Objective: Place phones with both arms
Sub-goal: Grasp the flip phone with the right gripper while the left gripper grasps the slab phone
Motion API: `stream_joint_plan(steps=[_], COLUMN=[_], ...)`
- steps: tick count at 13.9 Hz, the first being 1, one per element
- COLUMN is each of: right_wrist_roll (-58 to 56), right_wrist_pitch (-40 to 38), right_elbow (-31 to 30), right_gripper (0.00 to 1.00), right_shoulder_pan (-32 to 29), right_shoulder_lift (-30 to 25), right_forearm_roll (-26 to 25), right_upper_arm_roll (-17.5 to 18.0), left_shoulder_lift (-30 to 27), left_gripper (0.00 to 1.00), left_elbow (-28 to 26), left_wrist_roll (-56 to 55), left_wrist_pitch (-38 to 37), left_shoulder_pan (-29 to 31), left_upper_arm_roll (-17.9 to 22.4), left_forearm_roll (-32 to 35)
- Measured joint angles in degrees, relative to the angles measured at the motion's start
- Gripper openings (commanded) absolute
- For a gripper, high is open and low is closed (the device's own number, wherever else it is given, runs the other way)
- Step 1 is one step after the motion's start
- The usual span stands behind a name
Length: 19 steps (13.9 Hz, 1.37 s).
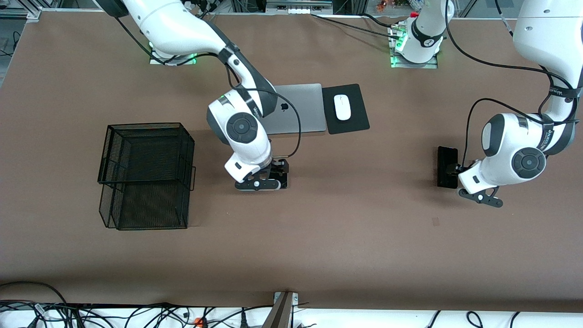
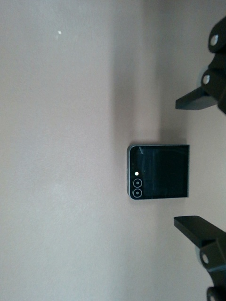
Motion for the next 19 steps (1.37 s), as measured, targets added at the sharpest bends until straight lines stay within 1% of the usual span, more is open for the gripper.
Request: stream_joint_plan(steps=[4, 5, 8, 11, 14, 16, 19], right_wrist_roll=[0.0, 0.0, 0.23, 0.3, 0.38, 0.38, 0.38], right_wrist_pitch=[2.26, 3.09, 6.01, 8.59, 9.42, 9.51, 10.08], right_elbow=[0.08, 0.09, 0.09, 0.11, 0.13, 0.13, 0.13], right_gripper=[1.0, 1.0, 1.0, 1.0, 1.0, 1.0, 1.0], right_shoulder_pan=[0.36, 0.54, 1.21, 1.54, 1.75, 1.8, 2.14], right_shoulder_lift=[2.49, 3.05, 4.69, 6.22, 7.5, 7.91, 8.19], right_forearm_roll=[-0.11, -0.27, -0.35, -0.86, -2.95, -3.07, -3.09], right_upper_arm_roll=[-0.01, -0.03, -0.15, -0.2, -0.2, -0.21, -0.21], left_shoulder_lift=[-0.01, -0.02, -0.01, -0.02, -0.01, 0.14, 0.23], left_gripper=[1.0, 1.0, 1.0, 1.0, 1.0, 1.0, 1.0], left_elbow=[-6.16, -7.08, -8.46, -8.84, -10.19, -11.7, -12.22], left_wrist_roll=[-0.07, -0.09, -1.07, -3.08, -3.74, -3.91, -4.24], left_wrist_pitch=[8.8, 9.7, 10.42, 10.45, 12.01, 14.18, 14.86], left_shoulder_pan=[2.38, 3.01, 3.54, 3.53, 3.55, 3.65, 4.15], left_upper_arm_roll=[-0.72, -0.94, -1.48, -2.88, -3.3, -3.28, -3.27], left_forearm_roll=[-0.31, -0.33, -0.4, -0.41, -0.41, -0.41, -0.41])
